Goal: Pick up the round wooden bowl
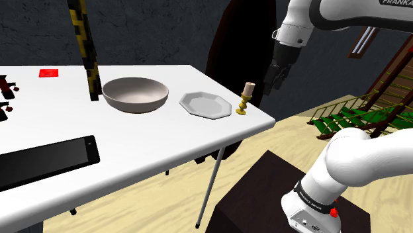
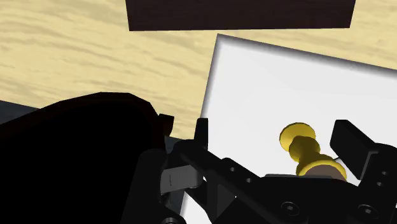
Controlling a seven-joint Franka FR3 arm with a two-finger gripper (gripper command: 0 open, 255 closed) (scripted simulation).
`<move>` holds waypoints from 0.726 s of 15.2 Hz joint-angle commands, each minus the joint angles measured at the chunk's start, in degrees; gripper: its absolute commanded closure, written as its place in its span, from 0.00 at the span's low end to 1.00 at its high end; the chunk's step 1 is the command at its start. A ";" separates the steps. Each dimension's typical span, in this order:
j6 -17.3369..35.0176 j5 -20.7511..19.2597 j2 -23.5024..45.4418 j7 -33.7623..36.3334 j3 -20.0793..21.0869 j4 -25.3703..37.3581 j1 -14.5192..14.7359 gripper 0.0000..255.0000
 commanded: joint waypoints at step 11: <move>8.64 6.35 17.20 9.96 7.37 10.25 2.03 0.00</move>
